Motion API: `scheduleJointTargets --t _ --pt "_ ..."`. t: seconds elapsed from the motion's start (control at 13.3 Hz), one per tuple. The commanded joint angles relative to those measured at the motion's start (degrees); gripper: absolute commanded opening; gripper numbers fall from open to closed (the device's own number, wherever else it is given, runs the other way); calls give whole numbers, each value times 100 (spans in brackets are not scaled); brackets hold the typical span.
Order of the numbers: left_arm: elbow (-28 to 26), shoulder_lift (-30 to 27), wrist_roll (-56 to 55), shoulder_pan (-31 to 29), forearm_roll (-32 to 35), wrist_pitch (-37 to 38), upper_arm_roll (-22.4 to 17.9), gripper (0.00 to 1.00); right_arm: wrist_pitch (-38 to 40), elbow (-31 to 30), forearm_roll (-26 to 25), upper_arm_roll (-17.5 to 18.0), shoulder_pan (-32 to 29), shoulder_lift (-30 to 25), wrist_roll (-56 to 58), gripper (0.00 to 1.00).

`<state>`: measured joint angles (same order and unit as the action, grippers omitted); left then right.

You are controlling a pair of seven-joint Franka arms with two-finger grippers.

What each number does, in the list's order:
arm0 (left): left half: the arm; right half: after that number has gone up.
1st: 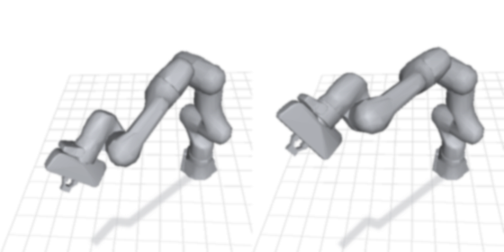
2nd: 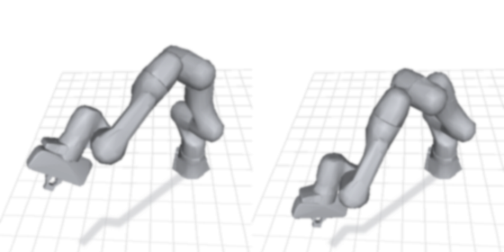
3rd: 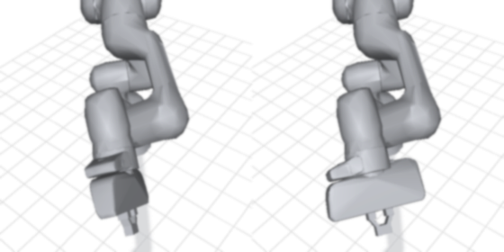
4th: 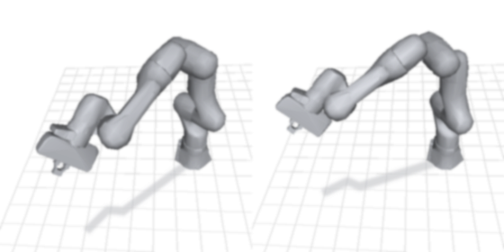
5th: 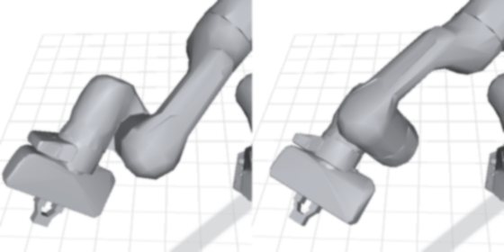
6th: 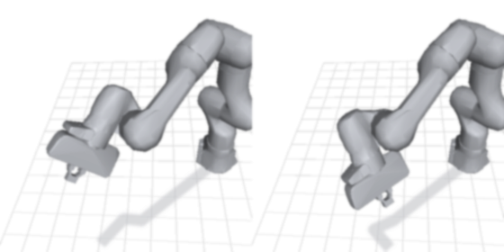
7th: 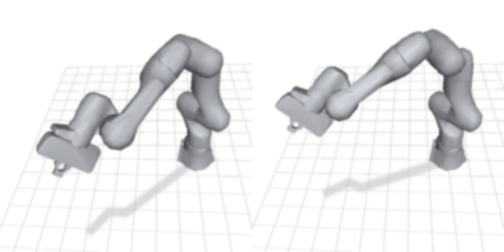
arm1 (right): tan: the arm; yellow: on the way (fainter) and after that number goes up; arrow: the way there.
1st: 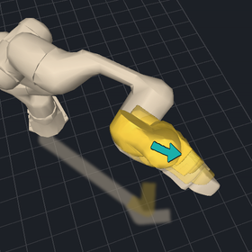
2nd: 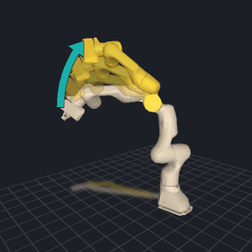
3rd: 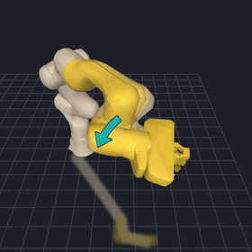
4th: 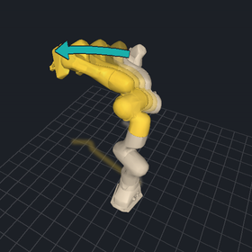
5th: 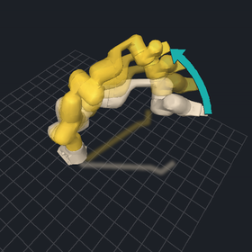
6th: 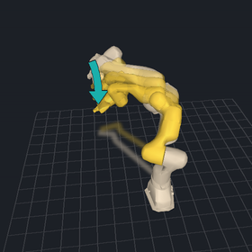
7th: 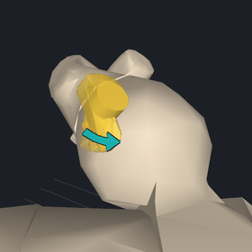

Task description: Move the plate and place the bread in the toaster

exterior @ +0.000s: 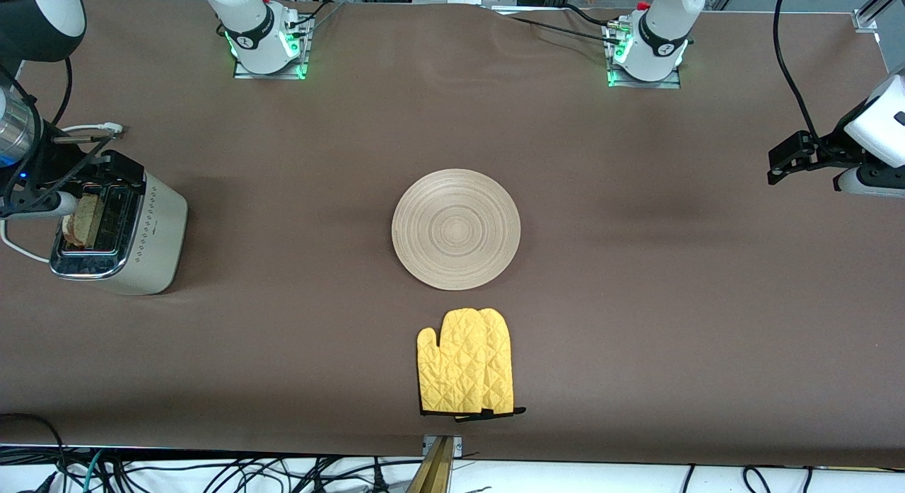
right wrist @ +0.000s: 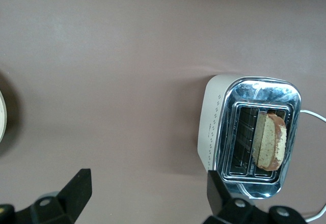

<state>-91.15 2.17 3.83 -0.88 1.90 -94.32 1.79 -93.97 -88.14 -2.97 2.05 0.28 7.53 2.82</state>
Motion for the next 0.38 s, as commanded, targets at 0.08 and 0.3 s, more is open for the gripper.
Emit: scheduleJointTargets --t 0.08,0.3 --pt "9 -59 -40 -9 56 46 23 100 107 104 86 23 -37 38 17 100" --pt "9 -59 -40 -9 56 46 23 100 107 130 95 15 -46 65 26 100"
